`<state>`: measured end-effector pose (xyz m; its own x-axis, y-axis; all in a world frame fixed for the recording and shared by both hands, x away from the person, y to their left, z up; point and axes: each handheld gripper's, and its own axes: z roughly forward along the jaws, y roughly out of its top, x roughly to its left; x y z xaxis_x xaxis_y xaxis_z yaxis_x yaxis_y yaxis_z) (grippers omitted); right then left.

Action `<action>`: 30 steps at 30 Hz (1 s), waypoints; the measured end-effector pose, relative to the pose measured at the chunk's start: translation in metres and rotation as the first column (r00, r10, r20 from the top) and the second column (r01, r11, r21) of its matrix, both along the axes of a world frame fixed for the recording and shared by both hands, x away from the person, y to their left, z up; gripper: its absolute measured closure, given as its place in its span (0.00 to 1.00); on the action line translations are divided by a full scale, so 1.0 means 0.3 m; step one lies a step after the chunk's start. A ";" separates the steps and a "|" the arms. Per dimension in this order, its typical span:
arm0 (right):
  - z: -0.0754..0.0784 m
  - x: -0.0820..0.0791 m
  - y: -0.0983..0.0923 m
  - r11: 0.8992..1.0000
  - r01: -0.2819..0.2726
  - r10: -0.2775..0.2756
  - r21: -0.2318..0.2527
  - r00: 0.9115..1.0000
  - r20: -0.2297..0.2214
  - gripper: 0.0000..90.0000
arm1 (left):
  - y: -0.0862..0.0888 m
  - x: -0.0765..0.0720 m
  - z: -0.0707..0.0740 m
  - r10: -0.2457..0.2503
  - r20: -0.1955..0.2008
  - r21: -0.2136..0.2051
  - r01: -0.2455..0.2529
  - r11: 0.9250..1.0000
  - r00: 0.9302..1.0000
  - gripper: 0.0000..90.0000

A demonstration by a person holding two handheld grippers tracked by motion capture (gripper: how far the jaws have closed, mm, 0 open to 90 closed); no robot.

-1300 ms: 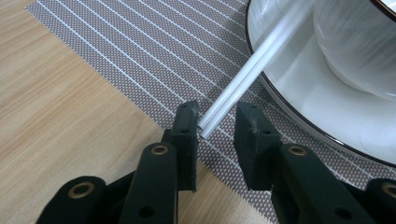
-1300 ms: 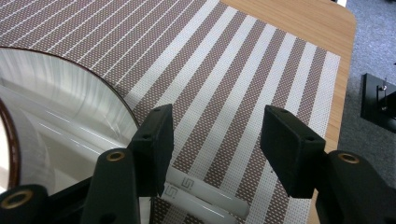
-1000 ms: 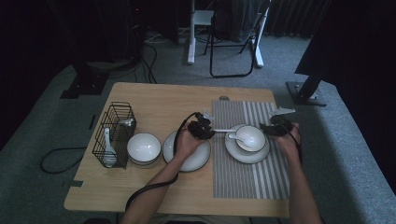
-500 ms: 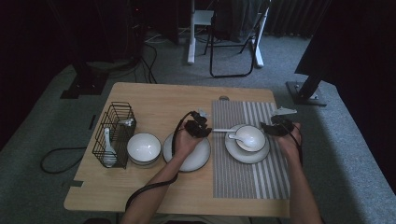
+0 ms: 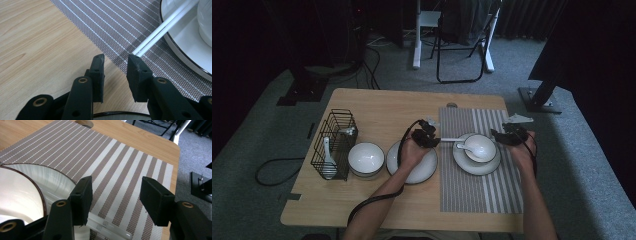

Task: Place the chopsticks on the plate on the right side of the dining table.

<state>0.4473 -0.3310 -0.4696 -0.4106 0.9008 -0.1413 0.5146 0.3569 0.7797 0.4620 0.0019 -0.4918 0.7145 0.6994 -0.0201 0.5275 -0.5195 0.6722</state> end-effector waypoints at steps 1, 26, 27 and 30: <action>-0.001 0.000 0.002 1.000 -0.002 0.002 -0.003 1.000 -0.001 0.48 | -0.001 0.000 0.000 0.000 0.000 0.001 0.000 1.000 1.000 0.75; 0.003 -0.011 0.021 1.000 -0.023 0.024 -0.007 1.000 0.010 0.48 | -0.001 -0.009 0.000 -0.004 -0.003 0.005 0.004 1.000 1.000 0.75; 0.003 -0.011 0.023 1.000 -0.023 0.024 -0.007 1.000 0.010 0.48 | -0.002 -0.009 -0.001 -0.004 -0.002 0.003 0.004 1.000 1.000 0.75; 0.005 -0.013 0.026 1.000 -0.028 0.028 -0.006 1.000 0.014 0.48 | -0.005 -0.008 -0.001 -0.004 -0.003 0.003 0.004 1.000 1.000 0.75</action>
<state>0.4435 -0.3233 -0.4682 -0.4334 0.8882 -0.1524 0.4935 0.3754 0.7845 0.4595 0.0003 -0.4921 0.7172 0.6966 -0.0198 0.5273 -0.5239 0.6689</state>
